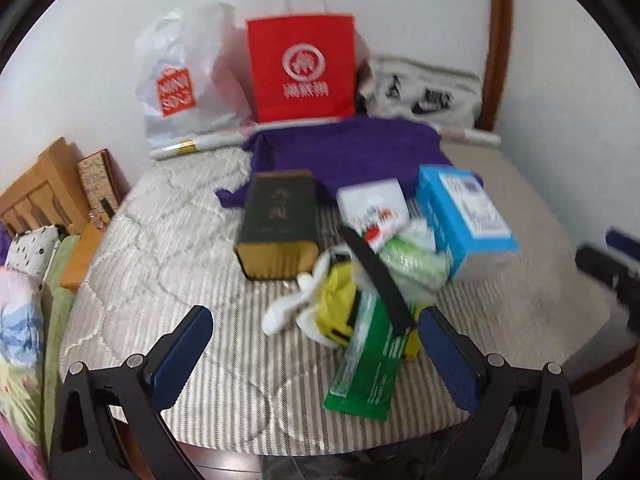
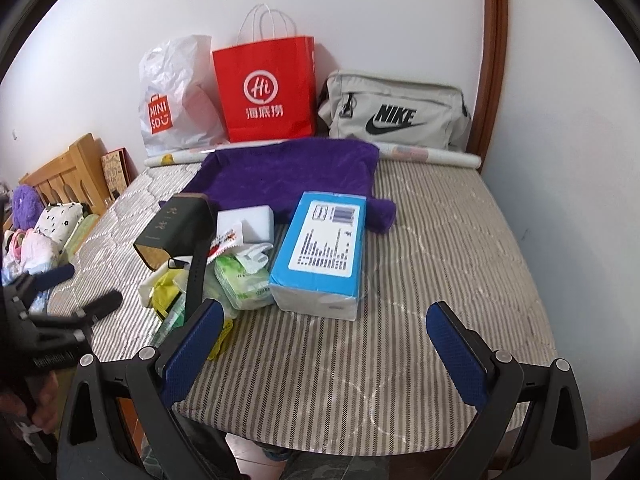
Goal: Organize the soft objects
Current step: 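Reach the left gripper to the green snack packet and grasp it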
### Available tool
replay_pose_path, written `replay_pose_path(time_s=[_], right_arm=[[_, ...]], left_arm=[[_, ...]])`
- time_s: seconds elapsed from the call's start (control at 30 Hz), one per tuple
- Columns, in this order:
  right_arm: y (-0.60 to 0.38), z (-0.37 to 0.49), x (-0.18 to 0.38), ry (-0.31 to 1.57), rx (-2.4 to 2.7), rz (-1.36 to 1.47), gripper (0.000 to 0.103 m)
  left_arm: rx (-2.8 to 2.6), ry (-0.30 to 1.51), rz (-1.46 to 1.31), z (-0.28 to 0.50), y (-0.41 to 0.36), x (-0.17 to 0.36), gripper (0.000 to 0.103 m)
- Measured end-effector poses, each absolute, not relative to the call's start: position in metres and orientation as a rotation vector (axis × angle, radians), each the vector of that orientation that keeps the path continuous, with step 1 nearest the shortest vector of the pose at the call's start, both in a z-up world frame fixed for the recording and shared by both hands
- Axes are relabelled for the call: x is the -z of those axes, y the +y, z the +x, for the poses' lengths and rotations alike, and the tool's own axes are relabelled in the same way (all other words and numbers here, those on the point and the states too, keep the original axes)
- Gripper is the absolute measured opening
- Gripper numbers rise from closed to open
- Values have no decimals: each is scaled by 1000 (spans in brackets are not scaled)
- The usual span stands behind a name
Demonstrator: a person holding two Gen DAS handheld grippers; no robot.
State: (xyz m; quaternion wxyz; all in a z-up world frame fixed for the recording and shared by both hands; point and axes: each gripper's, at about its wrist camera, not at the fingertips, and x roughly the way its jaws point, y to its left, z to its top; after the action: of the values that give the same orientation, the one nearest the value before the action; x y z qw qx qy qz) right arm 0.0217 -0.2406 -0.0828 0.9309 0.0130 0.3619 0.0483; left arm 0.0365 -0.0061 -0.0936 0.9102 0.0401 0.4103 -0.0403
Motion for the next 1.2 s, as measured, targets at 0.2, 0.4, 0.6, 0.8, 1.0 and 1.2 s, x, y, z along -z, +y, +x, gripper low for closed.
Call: replay_pose_path(time_s=[0.2, 0.4, 0.6, 0.8, 1.0, 1.2], right_arm=[[-239, 34, 101, 776, -111, 30, 100], [-237, 42, 114, 799, -126, 34, 100], [-233, 50, 123, 822, -146, 26, 100], [-230, 56, 129, 843, -149, 30, 100], [-219, 63, 131, 854, -181, 23, 100], [-195, 68, 130, 858, -263, 10, 99]], left_arm=[[182, 907, 165, 33, -25, 136, 101], [200, 934, 205, 43, -33, 159, 101], [207, 968, 236, 50, -37, 179, 83], [306, 981, 195, 46, -36, 182, 46], [334, 983, 147, 39, -19, 168, 37], [324, 988, 91, 38, 12, 159, 37]])
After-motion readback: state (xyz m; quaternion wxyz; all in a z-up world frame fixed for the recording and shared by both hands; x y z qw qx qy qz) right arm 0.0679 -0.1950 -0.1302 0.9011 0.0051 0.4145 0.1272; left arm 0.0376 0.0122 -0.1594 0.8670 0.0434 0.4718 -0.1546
